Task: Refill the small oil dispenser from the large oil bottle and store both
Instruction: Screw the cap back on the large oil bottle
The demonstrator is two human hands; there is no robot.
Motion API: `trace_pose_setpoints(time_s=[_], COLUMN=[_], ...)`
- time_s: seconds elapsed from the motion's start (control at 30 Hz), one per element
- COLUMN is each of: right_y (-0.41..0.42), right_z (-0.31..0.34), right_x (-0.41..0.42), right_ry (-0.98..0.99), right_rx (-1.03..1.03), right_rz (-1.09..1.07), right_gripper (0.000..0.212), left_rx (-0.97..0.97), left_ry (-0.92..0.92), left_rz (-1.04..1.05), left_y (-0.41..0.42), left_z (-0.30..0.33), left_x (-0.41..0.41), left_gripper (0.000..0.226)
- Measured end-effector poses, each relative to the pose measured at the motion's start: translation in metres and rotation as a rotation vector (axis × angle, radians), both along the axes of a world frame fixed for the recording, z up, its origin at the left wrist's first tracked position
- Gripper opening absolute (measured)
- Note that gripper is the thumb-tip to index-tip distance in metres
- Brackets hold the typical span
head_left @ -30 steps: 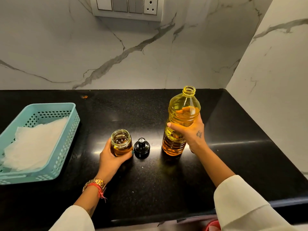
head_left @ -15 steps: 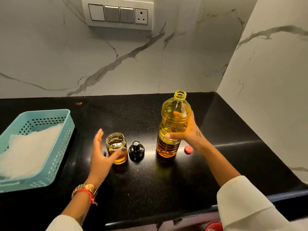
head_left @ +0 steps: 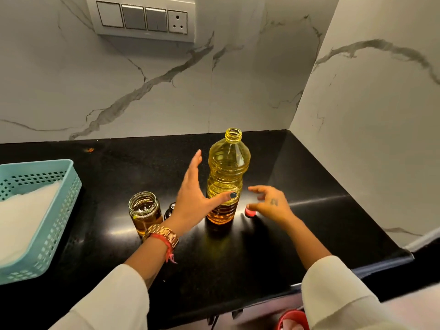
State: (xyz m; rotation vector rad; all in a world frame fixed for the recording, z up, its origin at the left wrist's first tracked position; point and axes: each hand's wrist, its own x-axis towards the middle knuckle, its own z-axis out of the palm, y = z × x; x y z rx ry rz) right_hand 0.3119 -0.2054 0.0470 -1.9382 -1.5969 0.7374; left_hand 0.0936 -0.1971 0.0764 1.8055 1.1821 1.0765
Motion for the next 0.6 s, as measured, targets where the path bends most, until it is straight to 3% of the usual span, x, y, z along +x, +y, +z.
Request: trace_pose_setpoints(time_s=[0.17,0.33,0.5,0.6], right_y=[0.007,0.008,0.010,0.012], right_z=[-0.027,-0.030,-0.032,-0.014], right_x=[-0.005,-0.009,-0.006,-0.003], right_ry=[-0.191,-0.374,-0.365,-0.132], right_rx=[-0.120,-0.041,-0.030,0.002], right_rz=[0.048,0.110,0.157,0.086], right_gripper=[0.047,0.035,0.028,0.027], left_rx=[-0.097,-0.066,-0.053,-0.049], left_ry=[-0.052,-0.019,-0.039,-0.037], left_rz=[-0.030,0.017,0.027,0.028], left_y=[0.009,0.012,0.013,0.015], left_z=[-0.005,-0.012,-0.016,-0.016], left_x=[0.020,0.027,0.027,0.027], left_gripper=[0.114,0.087,0.070,0.069])
